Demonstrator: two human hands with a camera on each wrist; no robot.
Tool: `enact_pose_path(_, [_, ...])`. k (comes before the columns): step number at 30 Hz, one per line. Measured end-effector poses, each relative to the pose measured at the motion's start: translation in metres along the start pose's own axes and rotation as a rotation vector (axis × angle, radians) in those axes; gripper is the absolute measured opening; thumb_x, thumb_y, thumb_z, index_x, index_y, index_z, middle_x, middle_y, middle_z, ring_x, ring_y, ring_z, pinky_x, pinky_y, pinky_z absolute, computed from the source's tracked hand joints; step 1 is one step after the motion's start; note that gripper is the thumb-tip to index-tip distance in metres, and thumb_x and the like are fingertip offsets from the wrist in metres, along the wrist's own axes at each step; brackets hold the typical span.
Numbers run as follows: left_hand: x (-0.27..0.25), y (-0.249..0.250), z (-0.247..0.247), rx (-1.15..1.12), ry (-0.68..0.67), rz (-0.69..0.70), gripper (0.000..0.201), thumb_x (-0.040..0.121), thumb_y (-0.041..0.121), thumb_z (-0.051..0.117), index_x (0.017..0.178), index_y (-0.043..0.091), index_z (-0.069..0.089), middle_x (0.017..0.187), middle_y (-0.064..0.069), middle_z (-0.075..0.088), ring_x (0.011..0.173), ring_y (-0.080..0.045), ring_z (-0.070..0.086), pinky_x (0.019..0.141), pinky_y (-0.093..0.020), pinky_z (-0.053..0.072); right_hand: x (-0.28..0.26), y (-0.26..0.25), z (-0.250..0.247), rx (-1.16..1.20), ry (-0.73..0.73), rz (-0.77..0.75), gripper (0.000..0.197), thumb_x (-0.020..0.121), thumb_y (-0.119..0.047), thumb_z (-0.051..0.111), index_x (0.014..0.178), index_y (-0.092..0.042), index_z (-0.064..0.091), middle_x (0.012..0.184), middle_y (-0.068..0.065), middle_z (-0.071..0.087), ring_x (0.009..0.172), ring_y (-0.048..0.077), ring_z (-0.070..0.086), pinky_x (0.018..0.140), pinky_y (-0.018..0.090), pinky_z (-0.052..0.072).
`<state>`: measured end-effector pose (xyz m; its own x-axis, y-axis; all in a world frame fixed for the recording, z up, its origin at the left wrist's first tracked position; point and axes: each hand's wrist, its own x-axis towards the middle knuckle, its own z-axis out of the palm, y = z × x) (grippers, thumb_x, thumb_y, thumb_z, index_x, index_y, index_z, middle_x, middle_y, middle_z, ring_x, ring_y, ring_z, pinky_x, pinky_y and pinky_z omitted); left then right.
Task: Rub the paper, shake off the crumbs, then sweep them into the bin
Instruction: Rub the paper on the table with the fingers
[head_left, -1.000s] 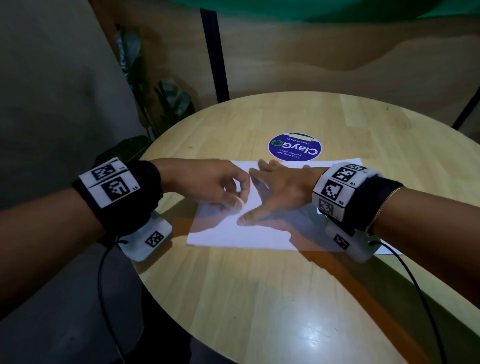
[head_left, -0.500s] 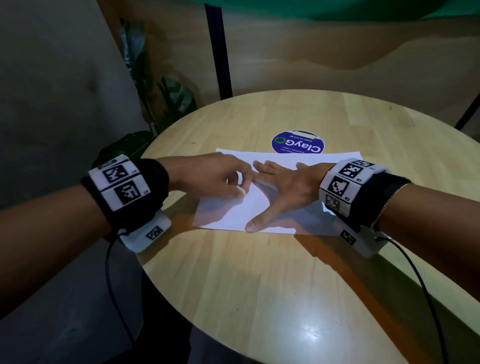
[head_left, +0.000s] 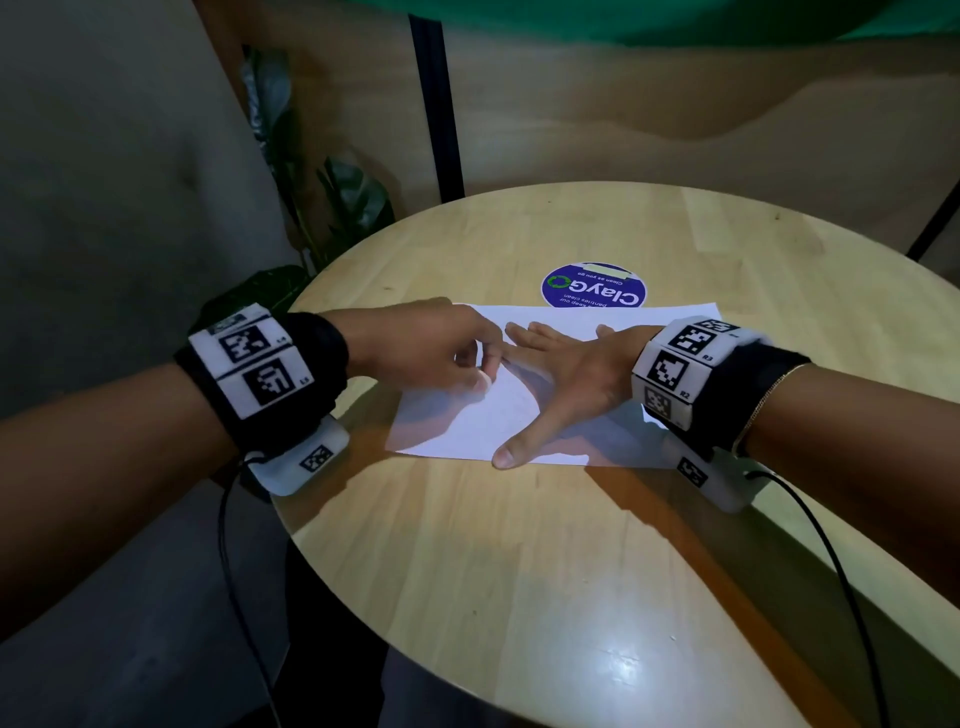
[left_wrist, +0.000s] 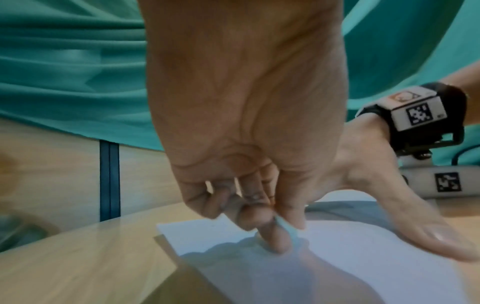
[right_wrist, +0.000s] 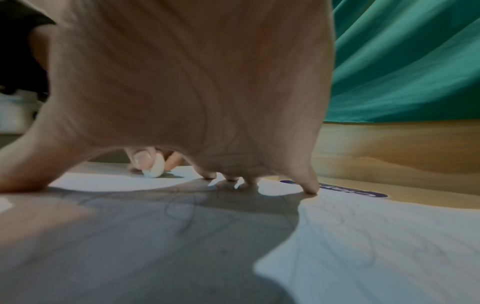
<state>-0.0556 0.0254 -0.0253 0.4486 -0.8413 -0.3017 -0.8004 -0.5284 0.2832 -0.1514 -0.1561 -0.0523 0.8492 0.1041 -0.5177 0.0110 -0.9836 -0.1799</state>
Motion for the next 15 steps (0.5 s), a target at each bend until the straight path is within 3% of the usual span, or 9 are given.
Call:
enact_pose_path(1, [0.001, 0.000, 0.002, -0.008, 0.003, -0.001, 0.003, 0.103, 0.029, 0.070, 0.105, 0.028, 0.071, 0.091, 0.008, 0.078, 0.078, -0.003, 0.065, 0.071, -0.021, 0.045, 0.001, 0.000, 0.000, 0.003, -0.001, -0.001, 0.132, 0.070, -0.090, 0.068, 0.163, -0.049, -0.017, 0.171, -0.018, -0.028, 0.157, 0.006, -0.027, 0.126, 0.063, -0.006])
enact_pose_path(4, [-0.002, 0.009, 0.007, -0.133, -0.235, 0.017, 0.007, 0.104, 0.026, 0.071, 0.111, 0.023, 0.072, 0.089, 0.001, 0.081, 0.072, -0.002, 0.064, 0.071, -0.017, 0.050, 0.004, 0.001, 0.002, -0.012, 0.001, -0.005, 0.137, 0.068, -0.092, 0.068, 0.165, -0.045, -0.016, 0.171, -0.018, -0.028, 0.157, 0.007, -0.027, 0.124, 0.063, -0.006])
enact_pose_path(5, [-0.002, 0.010, 0.006, -0.142, -0.253, 0.020, 0.008, 0.105, 0.026, 0.071, 0.111, 0.022, 0.073, 0.092, -0.001, 0.083, 0.072, -0.002, 0.064, 0.071, -0.017, 0.050, 0.005, 0.001, 0.002, -0.014, 0.001, -0.003, 0.137, 0.068, -0.092, 0.067, 0.165, -0.044, -0.016, 0.171, -0.017, -0.028, 0.157, 0.008, -0.027, 0.124, 0.063, -0.006])
enact_pose_path(9, [0.005, 0.004, 0.005, -0.039, 0.003, 0.001, 0.003, 0.104, 0.030, 0.071, 0.105, 0.027, 0.072, 0.090, 0.007, 0.081, 0.071, 0.005, 0.063, 0.066, -0.015, 0.043, 0.004, 0.002, 0.002, 0.013, -0.001, -0.007, 0.131, 0.070, -0.089, 0.069, 0.166, -0.048, -0.011, 0.171, -0.017, -0.029, 0.157, 0.007, -0.028, 0.124, 0.062, -0.007])
enact_pose_path(12, [0.006, 0.014, 0.008, -0.124, -0.181, 0.029, 0.006, 0.104, 0.028, 0.073, 0.107, 0.024, 0.072, 0.086, 0.004, 0.082, 0.073, -0.003, 0.067, 0.073, -0.023, 0.051, 0.004, 0.003, 0.003, 0.000, -0.003, -0.011, 0.134, 0.069, -0.091, 0.069, 0.165, -0.047, -0.013, 0.171, -0.016, -0.029, 0.157, 0.008, -0.028, 0.124, 0.063, -0.007])
enact_pose_path(13, [0.006, 0.015, 0.008, -0.134, -0.192, 0.030, 0.006, 0.104, 0.028, 0.073, 0.107, 0.023, 0.072, 0.087, 0.003, 0.083, 0.075, -0.005, 0.068, 0.077, -0.027, 0.053, 0.004, 0.003, 0.003, -0.004, 0.000, -0.011, 0.133, 0.069, -0.091, 0.069, 0.165, -0.047, -0.012, 0.171, -0.016, -0.028, 0.157, 0.008, -0.028, 0.124, 0.063, -0.007])
enact_pose_path(15, [0.009, 0.012, 0.005, -0.083, -0.069, 0.012, 0.004, 0.103, 0.027, 0.073, 0.105, 0.024, 0.073, 0.089, 0.005, 0.083, 0.071, 0.004, 0.065, 0.075, -0.025, 0.050, 0.006, 0.004, 0.003, -0.011, 0.011, -0.013, 0.133, 0.068, -0.092, 0.068, 0.166, -0.047, -0.010, 0.172, -0.017, -0.028, 0.157, 0.008, -0.028, 0.124, 0.063, -0.006])
